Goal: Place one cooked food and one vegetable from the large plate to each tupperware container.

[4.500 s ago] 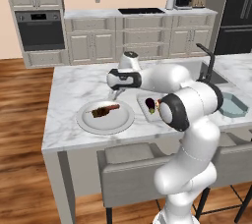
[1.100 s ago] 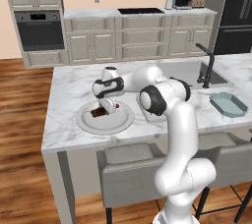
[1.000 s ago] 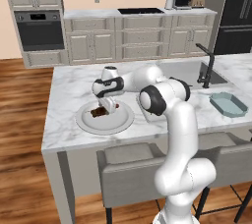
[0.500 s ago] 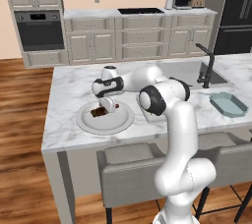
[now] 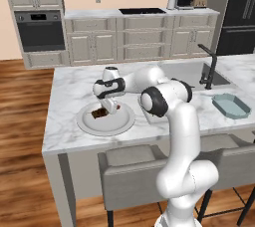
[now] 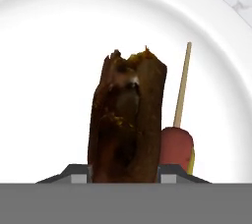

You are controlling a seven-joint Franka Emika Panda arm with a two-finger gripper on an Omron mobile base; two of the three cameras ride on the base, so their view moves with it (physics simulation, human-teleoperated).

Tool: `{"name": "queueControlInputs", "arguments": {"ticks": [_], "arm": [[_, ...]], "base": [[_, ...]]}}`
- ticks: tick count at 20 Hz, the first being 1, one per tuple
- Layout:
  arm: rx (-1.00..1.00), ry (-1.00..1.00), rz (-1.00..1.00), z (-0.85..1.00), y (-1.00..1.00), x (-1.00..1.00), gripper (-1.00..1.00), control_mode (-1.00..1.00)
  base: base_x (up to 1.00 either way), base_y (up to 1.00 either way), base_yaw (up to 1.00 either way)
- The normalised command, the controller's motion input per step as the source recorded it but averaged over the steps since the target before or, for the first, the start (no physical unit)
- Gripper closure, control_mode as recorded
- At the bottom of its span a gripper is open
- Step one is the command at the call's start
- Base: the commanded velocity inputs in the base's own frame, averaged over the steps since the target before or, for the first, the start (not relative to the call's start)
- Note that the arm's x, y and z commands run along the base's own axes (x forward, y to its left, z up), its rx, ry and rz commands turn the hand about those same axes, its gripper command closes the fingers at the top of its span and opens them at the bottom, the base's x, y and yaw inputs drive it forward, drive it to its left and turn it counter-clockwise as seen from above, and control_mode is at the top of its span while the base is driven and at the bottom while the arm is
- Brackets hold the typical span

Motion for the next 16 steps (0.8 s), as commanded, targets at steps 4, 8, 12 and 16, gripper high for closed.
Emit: {"name": "queueControlInputs", "arguments": {"ticks": [4,8,12,16], "arm": [[0.00,0.00,0.00,0.00,0.00,0.00,1.00,-1.00],[0.00,0.00,-0.02,0.49,0.00,-0.26,1.00,-1.00],[0.00,-0.07,-0.07,0.99,-0.14,-0.70,1.00,-1.00],[0.01,-0.05,-0.19,0.81,-0.31,-0.68,1.00,-1.00]], "base": [[0.00,0.00,0.00],[0.00,0.00,0.00],[0.00,0.00,0.00],[0.00,0.00,0.00]]}}
